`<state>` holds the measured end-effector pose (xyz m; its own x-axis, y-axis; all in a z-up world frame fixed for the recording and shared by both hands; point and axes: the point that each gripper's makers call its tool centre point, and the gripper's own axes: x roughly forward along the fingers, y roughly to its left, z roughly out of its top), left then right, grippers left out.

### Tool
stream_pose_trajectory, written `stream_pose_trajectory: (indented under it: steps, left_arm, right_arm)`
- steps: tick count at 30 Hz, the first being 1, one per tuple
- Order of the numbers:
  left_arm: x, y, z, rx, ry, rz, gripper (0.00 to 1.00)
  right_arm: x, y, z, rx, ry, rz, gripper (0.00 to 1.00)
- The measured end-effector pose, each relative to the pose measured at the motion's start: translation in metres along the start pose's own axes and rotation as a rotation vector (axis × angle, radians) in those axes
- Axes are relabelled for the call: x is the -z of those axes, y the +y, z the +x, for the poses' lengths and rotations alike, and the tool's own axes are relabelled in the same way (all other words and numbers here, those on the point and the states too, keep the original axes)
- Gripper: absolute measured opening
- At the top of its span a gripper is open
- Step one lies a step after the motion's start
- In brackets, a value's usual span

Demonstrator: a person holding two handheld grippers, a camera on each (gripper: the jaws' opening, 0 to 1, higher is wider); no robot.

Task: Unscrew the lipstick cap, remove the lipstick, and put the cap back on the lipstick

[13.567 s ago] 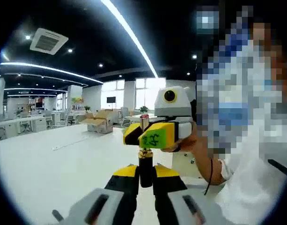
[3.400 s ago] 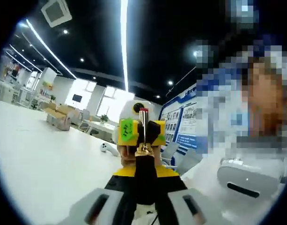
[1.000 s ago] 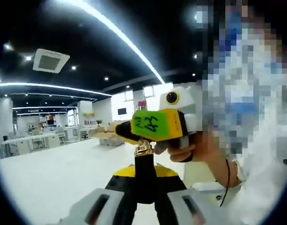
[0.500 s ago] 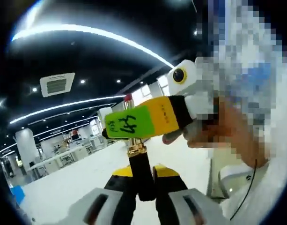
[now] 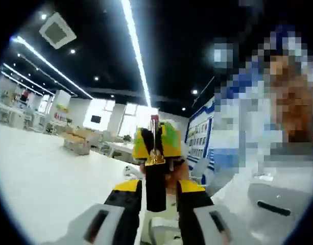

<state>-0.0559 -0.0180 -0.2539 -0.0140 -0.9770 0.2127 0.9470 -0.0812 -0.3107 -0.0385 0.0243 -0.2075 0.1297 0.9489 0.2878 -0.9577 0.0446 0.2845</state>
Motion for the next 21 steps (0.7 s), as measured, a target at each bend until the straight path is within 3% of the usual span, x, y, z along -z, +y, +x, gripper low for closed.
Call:
stream_pose_trajectory:
  steps: [1,6,10,12,14,19,21]
  left_arm:
    - [0.001,-0.004,0.0,0.029,-0.001,-0.023,0.26]
    - [0.006,-0.003,0.002,0.026,0.022,-0.014,0.22]
    - [0.007,-0.013,0.003,0.092,0.015,-0.07,0.21]
    - [0.009,-0.023,0.003,0.143,0.026,-0.097,0.15]
    - [0.013,-0.027,0.003,0.155,0.038,-0.114,0.15]
    - [0.016,-0.022,0.004,0.1,0.058,-0.067,0.14]
    - [0.016,-0.014,0.004,0.054,0.059,-0.036,0.14]
  right_arm:
    - [0.002,0.002,0.001,-0.014,0.006,0.016,0.06]
    - [0.01,0.013,0.008,-0.056,0.029,0.033,0.06]
    - [0.016,0.025,0.009,-0.122,0.059,0.066,0.06]
    - [0.018,0.028,0.01,-0.133,0.062,0.068,0.06]
    - [0.024,0.036,0.012,-0.16,0.078,0.075,0.06]
    - [0.028,0.036,0.011,-0.141,0.088,0.06,0.06]
    - [0.03,0.03,0.01,-0.099,0.092,0.033,0.06]
